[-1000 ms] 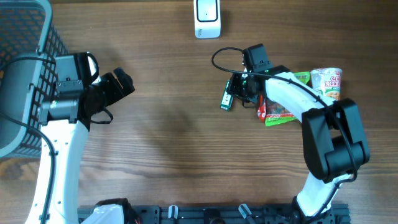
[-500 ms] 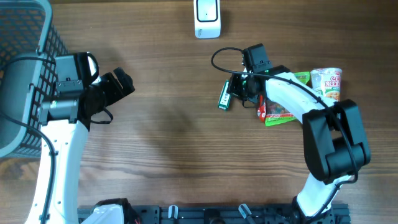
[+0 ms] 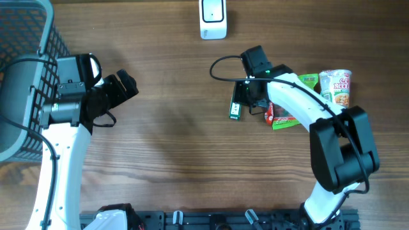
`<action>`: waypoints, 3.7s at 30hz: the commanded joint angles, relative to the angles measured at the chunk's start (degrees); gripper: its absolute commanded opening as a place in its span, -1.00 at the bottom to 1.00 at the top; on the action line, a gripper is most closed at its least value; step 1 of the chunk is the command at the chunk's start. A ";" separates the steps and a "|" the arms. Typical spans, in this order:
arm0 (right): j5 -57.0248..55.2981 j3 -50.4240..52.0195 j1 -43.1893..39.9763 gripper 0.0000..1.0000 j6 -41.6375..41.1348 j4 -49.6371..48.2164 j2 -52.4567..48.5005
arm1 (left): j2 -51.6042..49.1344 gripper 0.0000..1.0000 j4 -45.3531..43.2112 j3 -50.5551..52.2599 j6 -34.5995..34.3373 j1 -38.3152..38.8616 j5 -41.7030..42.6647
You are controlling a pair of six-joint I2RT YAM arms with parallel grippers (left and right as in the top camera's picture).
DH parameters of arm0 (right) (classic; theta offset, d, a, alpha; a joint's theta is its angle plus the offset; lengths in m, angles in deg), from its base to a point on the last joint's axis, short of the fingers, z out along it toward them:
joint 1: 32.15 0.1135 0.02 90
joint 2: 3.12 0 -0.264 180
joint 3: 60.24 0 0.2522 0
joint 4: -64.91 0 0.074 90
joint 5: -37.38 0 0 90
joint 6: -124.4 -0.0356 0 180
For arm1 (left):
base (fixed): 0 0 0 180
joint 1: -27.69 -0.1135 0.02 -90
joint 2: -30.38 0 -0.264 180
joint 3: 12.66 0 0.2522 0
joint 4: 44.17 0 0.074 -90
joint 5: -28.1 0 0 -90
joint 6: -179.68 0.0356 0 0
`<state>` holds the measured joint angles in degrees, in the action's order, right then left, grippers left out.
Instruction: Scan the item barcode
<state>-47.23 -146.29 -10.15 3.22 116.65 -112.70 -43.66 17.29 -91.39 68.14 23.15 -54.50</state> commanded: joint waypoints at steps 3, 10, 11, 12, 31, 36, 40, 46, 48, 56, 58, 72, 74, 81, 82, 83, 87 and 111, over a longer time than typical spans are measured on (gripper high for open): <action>-9.75 -6.56 3.02 -0.91 4.66 4.20 1.49 | -0.22 1.00 -0.11 0.04 0.50 0.20 0.48; -5.31 -6.67 2.99 -0.39 -0.09 7.10 1.46 | -0.22 1.00 -0.11 0.04 0.50 0.20 0.48; -4.66 -6.67 2.71 -0.33 -0.68 8.04 1.46 | -0.22 1.00 -0.11 0.04 0.50 0.20 0.48; -3.98 -6.60 2.43 -0.28 -0.70 8.55 1.44 | -0.22 1.00 -0.11 0.04 0.50 0.20 0.48; 13.68 0.57 -2.56 -0.18 4.02 0.66 1.18 | -0.22 1.00 -0.11 0.04 0.50 0.20 0.48; 18.08 0.59 -5.66 -0.17 8.72 1.40 1.18 | -0.22 1.00 -0.11 0.04 0.50 0.20 0.48; 18.03 1.27 -5.95 -0.17 9.53 0.61 1.18 | -0.22 1.00 -0.11 0.04 0.50 0.20 0.48; 17.42 6.25 -6.01 -0.20 6.71 -6.12 1.18 | -0.22 1.00 -0.11 0.04 0.50 0.20 0.48; 17.66 8.15 -5.95 -0.21 6.43 -8.83 1.18 | -0.22 1.00 -0.11 0.04 0.50 0.20 0.48; 17.57 11.54 -5.68 -0.46 4.11 -15.28 1.16 | -0.22 1.00 -0.11 0.04 0.50 0.20 0.48; 17.59 12.83 -5.68 -0.47 2.95 -17.14 1.16 | -0.22 1.00 -0.11 0.04 0.50 0.20 0.48; 13.57 10.71 -5.57 -0.91 4.26 -15.30 4.98 | -0.22 1.00 -0.11 0.04 0.50 0.20 0.48; 9.79 9.46 -4.90 -0.92 4.63 -12.96 5.70 | -0.22 1.00 -0.11 0.04 0.50 0.20 0.48; -8.24 3.39 2.80 -0.91 5.60 -4.48 5.88 | -0.22 1.00 -0.11 0.04 0.50 0.20 0.48; -10.80 2.60 4.00 -0.91 5.62 -3.48 5.88 | -0.22 1.00 -0.11 0.04 0.50 0.20 0.48; -13.64 1.86 5.38 -0.92 5.60 -2.49 5.88 | -0.22 1.00 -0.11 0.04 0.50 0.20 0.48; -23.37 1.25 10.38 -0.91 5.51 -0.90 5.88 | -0.22 1.00 -0.11 0.04 0.50 0.20 0.48; -10.54 8.55 10.43 0.28 -19.61 -4.46 5.81 | -0.22 1.00 -0.11 0.04 0.50 0.20 0.48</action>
<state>-54.55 -139.54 -0.36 -12.13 112.76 -108.46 -43.66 17.29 -91.39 68.14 23.15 -54.50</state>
